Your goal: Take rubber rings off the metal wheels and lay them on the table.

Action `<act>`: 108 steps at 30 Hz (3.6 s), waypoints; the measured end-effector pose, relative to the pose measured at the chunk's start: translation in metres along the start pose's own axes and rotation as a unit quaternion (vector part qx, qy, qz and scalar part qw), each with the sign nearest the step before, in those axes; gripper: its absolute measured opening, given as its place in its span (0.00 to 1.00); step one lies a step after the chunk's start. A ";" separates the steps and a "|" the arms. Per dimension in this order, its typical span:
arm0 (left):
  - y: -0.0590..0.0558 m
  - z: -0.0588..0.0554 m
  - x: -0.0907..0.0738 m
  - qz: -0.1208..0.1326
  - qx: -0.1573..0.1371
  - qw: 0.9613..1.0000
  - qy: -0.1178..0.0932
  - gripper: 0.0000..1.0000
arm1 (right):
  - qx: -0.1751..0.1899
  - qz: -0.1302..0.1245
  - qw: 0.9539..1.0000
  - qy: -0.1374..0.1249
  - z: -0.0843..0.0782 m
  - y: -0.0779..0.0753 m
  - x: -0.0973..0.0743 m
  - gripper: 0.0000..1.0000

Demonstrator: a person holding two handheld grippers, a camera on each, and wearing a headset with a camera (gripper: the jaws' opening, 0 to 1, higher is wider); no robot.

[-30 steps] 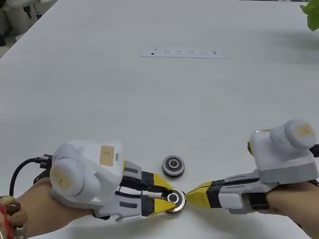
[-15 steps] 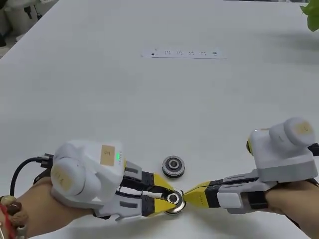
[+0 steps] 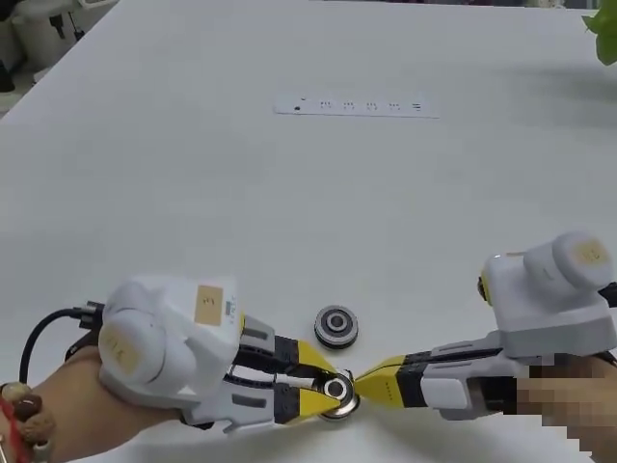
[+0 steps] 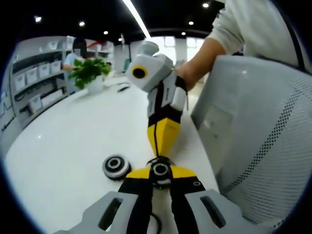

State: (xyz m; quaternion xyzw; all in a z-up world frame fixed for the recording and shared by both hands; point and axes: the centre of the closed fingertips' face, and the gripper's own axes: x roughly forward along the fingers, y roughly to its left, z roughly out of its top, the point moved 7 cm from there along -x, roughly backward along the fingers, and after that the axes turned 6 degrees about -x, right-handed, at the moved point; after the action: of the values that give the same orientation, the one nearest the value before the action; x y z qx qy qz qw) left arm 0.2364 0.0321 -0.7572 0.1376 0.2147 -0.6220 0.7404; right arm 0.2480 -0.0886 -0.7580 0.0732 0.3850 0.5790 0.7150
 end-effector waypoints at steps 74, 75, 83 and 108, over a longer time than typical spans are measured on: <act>0.000 0.030 -0.051 0.012 -0.022 0.999 -0.030 0.69 | -0.041 -0.018 0.999 0.015 0.007 0.006 -0.016 0.00; 0.000 0.029 -0.054 0.015 -0.025 0.999 -0.028 0.70 | -0.041 -0.019 0.999 0.014 0.007 0.007 -0.018 0.00; 0.002 0.025 -0.082 0.053 -0.047 0.997 -0.031 0.82 | -0.042 -0.020 0.999 0.012 0.009 0.014 -0.028 0.00; -0.005 0.013 -0.115 0.114 -0.064 0.991 -0.039 0.92 | -0.062 -0.035 0.997 0.003 0.026 0.044 -0.057 0.00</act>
State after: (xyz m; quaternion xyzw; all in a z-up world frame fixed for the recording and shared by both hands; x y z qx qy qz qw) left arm 0.2177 0.1245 -0.6895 0.0894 0.2076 -0.5233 0.8216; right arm 0.2286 -0.1162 -0.6897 0.0130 0.3530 0.5763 0.7370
